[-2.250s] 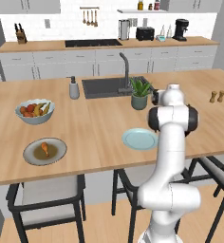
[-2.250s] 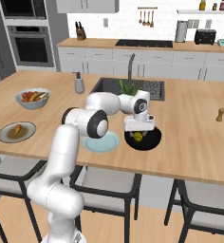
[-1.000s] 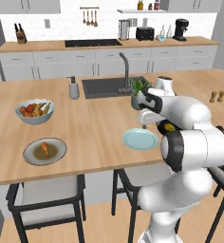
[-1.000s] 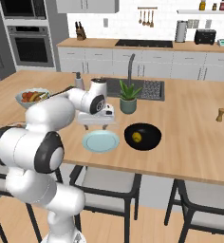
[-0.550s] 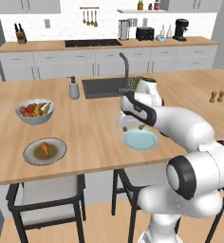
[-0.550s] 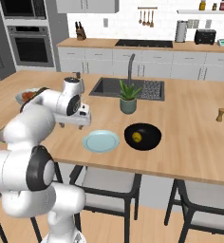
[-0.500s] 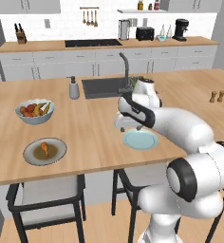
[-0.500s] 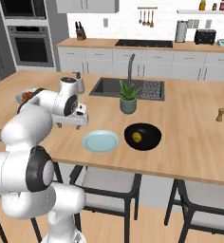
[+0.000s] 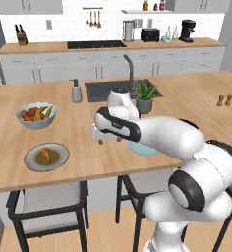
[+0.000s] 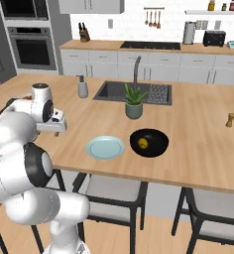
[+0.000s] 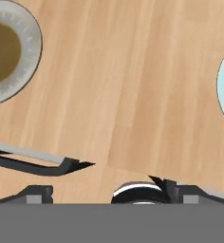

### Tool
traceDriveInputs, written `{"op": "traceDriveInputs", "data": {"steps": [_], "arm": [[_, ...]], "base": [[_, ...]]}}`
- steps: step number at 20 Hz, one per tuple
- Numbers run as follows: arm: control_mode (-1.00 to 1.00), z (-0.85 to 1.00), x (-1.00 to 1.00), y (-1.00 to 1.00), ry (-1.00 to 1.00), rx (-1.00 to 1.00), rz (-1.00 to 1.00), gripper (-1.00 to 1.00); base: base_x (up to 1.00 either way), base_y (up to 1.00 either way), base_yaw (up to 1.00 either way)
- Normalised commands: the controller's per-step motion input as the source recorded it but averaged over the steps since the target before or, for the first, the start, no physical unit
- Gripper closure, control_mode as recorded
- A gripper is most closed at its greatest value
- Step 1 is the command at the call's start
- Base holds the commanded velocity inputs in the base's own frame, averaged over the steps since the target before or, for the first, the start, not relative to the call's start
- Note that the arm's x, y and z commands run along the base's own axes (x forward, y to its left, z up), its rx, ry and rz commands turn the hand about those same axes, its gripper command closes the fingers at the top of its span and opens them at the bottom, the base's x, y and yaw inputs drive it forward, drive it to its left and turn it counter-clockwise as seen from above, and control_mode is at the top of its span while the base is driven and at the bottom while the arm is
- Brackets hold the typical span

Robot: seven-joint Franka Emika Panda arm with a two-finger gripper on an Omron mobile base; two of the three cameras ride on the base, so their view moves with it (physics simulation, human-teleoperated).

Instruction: Pick the chicken drumstick and lemon from their plates and place them in the bowl. Then put the bowl in the fridge.

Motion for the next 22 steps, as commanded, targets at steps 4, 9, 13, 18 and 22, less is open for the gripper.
{"op": "traceDriveInputs", "data": {"steps": [4, 9, 13, 18, 22], "arm": [[-1.00, 0.00, 0.16, 1.00, 0.02, 0.00, 0.00, -1.00], [-1.00, -0.10, 0.19, 1.00, 0.00, 0.00, 0.00, -1.00], [-1.00, -0.40, 0.09, 0.87, 0.00, 0.01, 0.00, -1.00], [-1.00, -0.23, 0.00, 0.33, -0.01, 0.00, 0.00, -1.00], [-1.00, -0.13, 0.02, 0.48, 0.00, 0.00, 0.00, -1.00]], "base": [[0.00, 0.00, 0.00], [0.00, 0.00, 0.00], [0.00, 0.00, 0.00], [0.00, 0.00, 0.00], [0.00, 0.00, 0.00]]}}
